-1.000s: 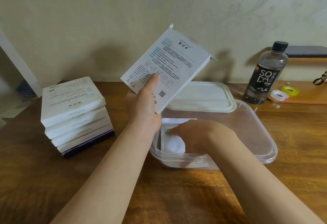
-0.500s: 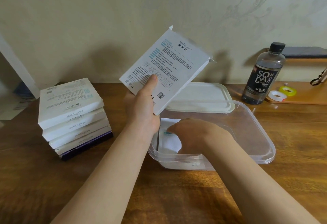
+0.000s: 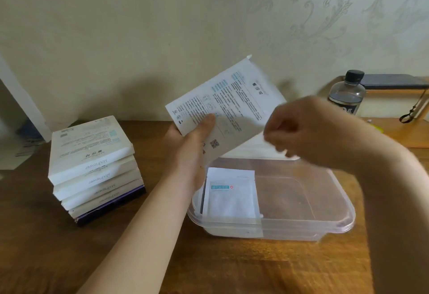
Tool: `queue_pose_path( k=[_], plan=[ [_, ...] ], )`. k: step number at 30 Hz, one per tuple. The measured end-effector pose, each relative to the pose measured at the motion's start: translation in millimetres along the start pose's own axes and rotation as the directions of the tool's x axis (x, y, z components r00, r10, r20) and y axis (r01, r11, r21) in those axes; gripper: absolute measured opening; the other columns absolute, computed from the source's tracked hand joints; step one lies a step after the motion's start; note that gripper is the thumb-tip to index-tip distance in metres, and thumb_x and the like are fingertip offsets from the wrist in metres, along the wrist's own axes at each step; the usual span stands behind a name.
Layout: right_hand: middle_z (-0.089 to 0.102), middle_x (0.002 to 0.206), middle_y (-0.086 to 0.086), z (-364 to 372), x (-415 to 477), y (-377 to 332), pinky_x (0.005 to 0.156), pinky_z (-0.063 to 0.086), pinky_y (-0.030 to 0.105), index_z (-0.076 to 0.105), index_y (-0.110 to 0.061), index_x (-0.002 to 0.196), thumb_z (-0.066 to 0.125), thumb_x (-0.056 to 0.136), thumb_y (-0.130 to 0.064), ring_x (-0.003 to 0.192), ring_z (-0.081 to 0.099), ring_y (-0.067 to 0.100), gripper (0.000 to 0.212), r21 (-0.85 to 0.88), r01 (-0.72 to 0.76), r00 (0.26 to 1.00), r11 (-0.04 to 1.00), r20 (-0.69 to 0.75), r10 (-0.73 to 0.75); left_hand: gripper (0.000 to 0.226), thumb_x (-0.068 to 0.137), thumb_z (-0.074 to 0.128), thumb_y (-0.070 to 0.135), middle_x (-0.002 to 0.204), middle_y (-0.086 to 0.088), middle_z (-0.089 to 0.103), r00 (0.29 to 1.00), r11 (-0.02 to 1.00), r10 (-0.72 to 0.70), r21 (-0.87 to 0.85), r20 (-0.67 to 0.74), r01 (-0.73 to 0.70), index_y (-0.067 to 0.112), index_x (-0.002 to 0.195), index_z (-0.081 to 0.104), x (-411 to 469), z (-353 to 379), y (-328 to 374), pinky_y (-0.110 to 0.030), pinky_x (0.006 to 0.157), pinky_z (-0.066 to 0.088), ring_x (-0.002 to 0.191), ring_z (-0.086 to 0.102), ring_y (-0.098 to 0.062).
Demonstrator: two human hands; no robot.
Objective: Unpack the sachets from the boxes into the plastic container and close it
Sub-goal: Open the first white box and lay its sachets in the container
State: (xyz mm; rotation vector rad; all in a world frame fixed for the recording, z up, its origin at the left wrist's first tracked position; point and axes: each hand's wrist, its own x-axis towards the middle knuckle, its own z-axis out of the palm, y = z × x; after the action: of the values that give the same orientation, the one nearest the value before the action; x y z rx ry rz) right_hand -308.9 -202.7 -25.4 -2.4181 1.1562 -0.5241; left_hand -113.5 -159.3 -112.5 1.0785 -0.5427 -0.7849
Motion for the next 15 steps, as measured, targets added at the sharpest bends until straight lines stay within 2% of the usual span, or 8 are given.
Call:
queue_pose_path(
  k=[2,4,6,9,12,15],
  plan=[
    [0.071,0.072,-0.009,-4,4,8,0.071,0.061,0.042,0.072,-0.026,0.087,0.066,0.088,-0.016,0.072,0.070,0.013,0.012,0.241,-0.018,0.954,0.970,-0.286,0.089,0.027,0.087,0.078,0.019,0.102,0.004,0.078,0.999,0.998,0.025,0.063,0.025,-0.027,0.027,0.112,0.070,0,0,2,-0.039,0.074,0.062,0.096,0.075,-0.020],
    [0.071,0.083,-0.008,0,11,15,0.070,0.063,0.046,0.069,-0.024,0.097,0.062,0.090,-0.010,0.079,0.071,0.018,0.018,0.366,-0.057,0.907,0.929,-0.370,0.202,0.025,0.087,0.078,0.016,0.102,0.002,0.078,0.998,0.996,0.038,0.083,0.054,-0.043,0.024,0.109,0.070,0,-1,4,-0.035,0.063,0.059,0.094,0.076,-0.021],
    [0.074,0.088,-0.003,4,17,21,0.075,0.062,0.048,0.068,-0.020,0.100,0.062,0.091,-0.007,0.084,0.072,0.023,0.017,0.482,-0.101,0.914,0.871,-0.301,0.272,0.028,0.085,0.078,0.010,0.104,-0.003,0.078,0.996,0.995,0.040,0.082,0.085,-0.047,0.018,0.110,0.069,1,-2,7,-0.039,0.063,0.060,0.094,0.076,-0.026],
    [0.076,0.091,0.010,4,20,25,0.079,0.061,0.044,0.068,-0.007,0.097,0.064,0.091,0.000,0.085,0.075,0.026,0.010,0.678,-0.109,0.937,0.727,-0.174,0.303,0.042,0.079,0.082,0.010,0.110,-0.007,0.077,0.985,0.990,0.064,0.115,0.158,-0.083,0.013,0.118,0.066,3,-6,10,-0.052,0.078,0.061,0.099,0.075,-0.030],
    [0.076,0.090,0.015,5,21,27,0.078,0.063,0.038,0.066,0.000,0.095,0.061,0.092,0.006,0.084,0.076,0.026,0.009,0.811,-0.112,0.962,0.574,-0.057,0.268,0.051,0.073,0.079,0.017,0.113,-0.006,0.076,0.976,0.983,0.097,0.135,0.197,-0.125,0.011,0.121,0.065,5,-11,12,-0.050,0.077,0.061,0.101,0.074,-0.029],
    [0.076,0.093,0.019,8,23,30,0.078,0.062,0.041,0.067,0.001,0.094,0.060,0.092,0.005,0.083,0.075,0.027,0.009,0.842,-0.167,0.969,0.513,0.042,0.245,0.053,0.073,0.079,0.016,0.116,-0.008,0.075,0.969,0.979,0.115,0.141,0.220,-0.148,0.008,0.123,0.063,7,-16,13,-0.052,0.081,0.061,0.104,0.073,-0.030]
  ],
)
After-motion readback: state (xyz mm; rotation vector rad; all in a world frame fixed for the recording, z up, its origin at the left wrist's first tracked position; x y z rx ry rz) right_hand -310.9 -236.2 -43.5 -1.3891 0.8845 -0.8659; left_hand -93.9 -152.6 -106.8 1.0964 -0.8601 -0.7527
